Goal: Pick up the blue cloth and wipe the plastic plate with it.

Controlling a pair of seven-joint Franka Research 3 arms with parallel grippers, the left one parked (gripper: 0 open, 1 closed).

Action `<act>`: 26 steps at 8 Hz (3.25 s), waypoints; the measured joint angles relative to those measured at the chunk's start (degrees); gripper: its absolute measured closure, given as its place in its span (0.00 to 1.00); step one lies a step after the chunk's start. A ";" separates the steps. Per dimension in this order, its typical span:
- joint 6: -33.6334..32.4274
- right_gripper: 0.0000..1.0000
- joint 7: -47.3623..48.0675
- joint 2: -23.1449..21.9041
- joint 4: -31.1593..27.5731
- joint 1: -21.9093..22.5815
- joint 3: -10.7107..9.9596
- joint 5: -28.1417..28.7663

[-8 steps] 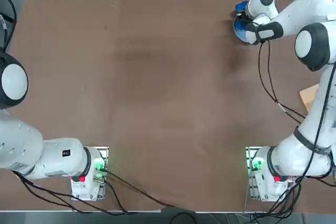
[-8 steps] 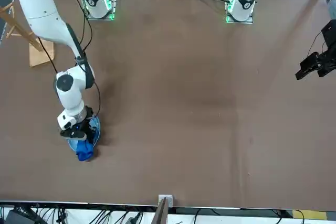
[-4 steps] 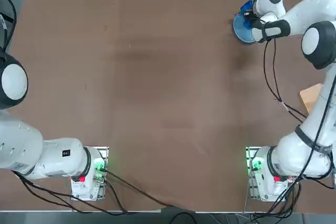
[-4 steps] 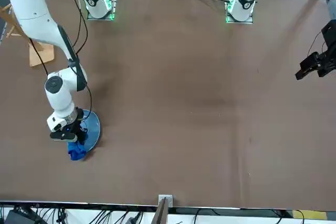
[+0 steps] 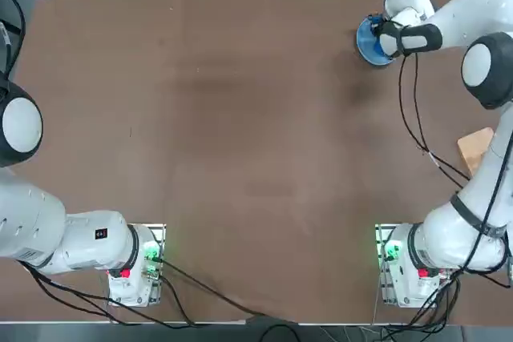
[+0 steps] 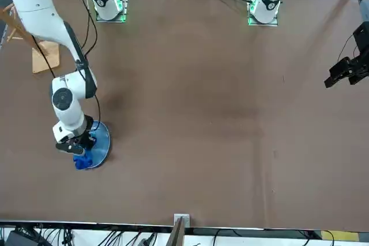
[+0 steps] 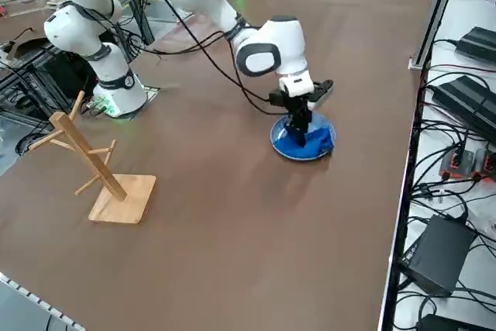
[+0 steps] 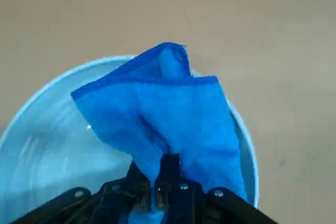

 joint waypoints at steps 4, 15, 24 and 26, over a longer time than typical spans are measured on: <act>-1.31 0.94 2.10 0.44 1.12 1.05 1.12 1.80; -6.25 0.94 -6.89 5.64 10.81 -1.64 2.13 4.19; -41.85 0.94 -7.11 -5.92 17.97 -0.34 11.24 17.53; -44.74 0.94 -6.52 -8.58 17.48 2.51 11.48 22.56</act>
